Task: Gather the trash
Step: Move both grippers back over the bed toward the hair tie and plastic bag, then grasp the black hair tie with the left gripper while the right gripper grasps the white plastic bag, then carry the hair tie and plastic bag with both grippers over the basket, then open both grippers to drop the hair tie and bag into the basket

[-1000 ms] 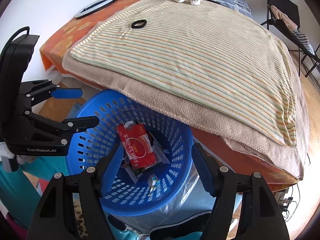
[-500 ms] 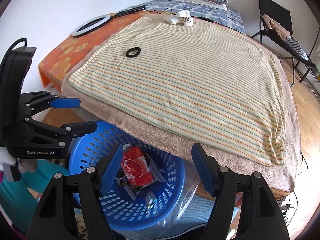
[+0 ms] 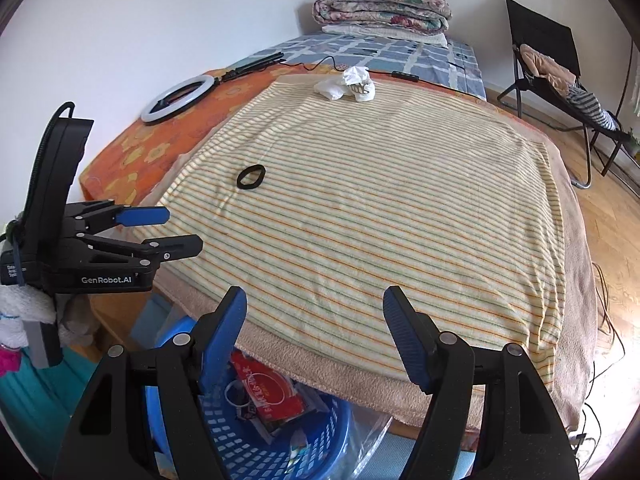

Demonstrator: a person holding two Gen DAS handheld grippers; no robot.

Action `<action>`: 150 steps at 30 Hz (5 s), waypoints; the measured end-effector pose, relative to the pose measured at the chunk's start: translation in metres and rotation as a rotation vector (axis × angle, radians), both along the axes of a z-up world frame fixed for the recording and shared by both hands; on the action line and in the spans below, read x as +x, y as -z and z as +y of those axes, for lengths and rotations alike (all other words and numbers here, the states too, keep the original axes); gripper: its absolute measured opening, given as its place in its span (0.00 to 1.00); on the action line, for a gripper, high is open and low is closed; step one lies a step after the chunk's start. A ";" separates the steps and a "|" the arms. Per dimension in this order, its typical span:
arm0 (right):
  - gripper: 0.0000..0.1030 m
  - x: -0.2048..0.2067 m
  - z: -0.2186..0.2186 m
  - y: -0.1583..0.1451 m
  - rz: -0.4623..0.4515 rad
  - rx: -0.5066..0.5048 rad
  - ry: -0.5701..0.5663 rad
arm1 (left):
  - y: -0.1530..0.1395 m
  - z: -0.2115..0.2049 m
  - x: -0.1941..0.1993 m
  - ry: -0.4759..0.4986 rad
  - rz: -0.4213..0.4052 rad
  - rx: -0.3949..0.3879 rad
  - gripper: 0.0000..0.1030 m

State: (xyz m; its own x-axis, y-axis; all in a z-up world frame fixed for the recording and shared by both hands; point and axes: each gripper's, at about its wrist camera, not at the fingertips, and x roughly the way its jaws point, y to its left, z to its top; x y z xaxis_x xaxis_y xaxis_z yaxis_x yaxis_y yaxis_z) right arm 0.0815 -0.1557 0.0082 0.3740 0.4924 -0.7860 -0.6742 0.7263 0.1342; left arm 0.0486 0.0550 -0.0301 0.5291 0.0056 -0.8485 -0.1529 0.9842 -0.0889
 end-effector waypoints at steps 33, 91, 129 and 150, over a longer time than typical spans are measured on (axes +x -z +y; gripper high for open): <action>0.68 0.217 0.105 0.015 -0.008 0.089 0.075 | 0.037 0.035 0.104 0.102 0.036 0.085 0.11; 0.47 0.137 0.065 -0.017 0.020 0.104 0.003 | -0.054 0.028 0.052 0.070 -0.162 0.071 0.06; 0.50 -0.086 -0.050 0.050 0.146 -0.071 -0.080 | 0.027 -0.091 -0.087 0.211 0.038 0.001 0.06; 0.52 -0.102 -0.037 0.082 0.184 -0.144 -0.104 | 0.069 -0.085 -0.108 0.179 0.142 0.007 0.25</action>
State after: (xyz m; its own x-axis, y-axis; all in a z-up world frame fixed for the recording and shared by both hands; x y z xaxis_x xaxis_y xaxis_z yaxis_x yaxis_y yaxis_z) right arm -0.0200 -0.1925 -0.0737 0.1713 0.3991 -0.9008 -0.7202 0.6747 0.1619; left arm -0.0597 -0.0297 -0.0995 0.3973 -0.0715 -0.9149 0.0142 0.9973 -0.0718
